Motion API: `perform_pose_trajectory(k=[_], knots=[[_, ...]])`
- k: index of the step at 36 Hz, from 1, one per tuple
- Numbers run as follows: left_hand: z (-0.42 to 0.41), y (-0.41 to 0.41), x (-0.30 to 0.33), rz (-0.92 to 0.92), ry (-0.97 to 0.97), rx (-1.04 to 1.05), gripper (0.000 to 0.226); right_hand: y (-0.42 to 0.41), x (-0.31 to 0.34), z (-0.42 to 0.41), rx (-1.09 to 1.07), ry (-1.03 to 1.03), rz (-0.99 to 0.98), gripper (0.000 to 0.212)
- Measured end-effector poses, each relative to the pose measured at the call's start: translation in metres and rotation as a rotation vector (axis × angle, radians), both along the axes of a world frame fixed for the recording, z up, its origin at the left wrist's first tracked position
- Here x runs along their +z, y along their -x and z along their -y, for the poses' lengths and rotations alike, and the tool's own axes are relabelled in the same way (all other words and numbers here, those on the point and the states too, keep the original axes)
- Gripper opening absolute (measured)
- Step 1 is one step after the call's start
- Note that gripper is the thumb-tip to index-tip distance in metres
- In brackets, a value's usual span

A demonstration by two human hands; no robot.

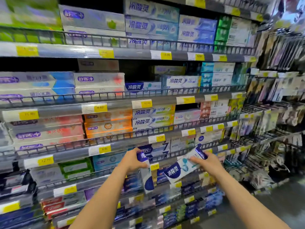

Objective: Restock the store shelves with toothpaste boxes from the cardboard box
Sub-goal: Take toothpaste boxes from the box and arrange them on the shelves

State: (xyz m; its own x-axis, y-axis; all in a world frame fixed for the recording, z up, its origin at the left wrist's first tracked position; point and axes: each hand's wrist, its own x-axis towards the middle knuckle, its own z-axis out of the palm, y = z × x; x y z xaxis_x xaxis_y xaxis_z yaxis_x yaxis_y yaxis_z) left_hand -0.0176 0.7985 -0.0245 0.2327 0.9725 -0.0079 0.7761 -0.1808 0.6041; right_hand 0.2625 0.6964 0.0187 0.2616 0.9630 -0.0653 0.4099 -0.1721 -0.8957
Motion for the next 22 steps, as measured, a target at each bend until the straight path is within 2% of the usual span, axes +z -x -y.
perform_pose_trajectory(k=[3, 7, 11, 14, 16, 22], knots=[[-0.013, -0.005, 0.010, 0.034, -0.004, 0.057, 0.077, -0.006, 0.007, -0.024, 0.036, -0.036, -0.028, 0.028], [-0.023, -0.010, 0.021, 0.127, -0.026, 0.164, 0.083, -0.016, 0.015, -0.060, 0.136, -0.068, -0.044, 0.024], [-0.023, -0.018, 0.031, 0.319, -0.046, 0.285, 0.077, -0.024, 0.029, -0.092, 0.205, -0.119, -0.101, 0.019], [-0.020, -0.023, 0.043, 0.414, -0.074, 0.333, 0.071, -0.030, 0.041, -0.112, 0.225, -0.158, -0.144, 0.031], [-0.016, -0.030, 0.054, 0.425, -0.105, 0.360, 0.065, -0.035, 0.051, -0.127, 0.262, -0.169, -0.189, 0.042], [-0.004, -0.042, 0.096, 0.306, -0.222, 0.316, 0.074, -0.024, 0.091, -0.149, 0.374, -0.264, -0.324, 0.027]])
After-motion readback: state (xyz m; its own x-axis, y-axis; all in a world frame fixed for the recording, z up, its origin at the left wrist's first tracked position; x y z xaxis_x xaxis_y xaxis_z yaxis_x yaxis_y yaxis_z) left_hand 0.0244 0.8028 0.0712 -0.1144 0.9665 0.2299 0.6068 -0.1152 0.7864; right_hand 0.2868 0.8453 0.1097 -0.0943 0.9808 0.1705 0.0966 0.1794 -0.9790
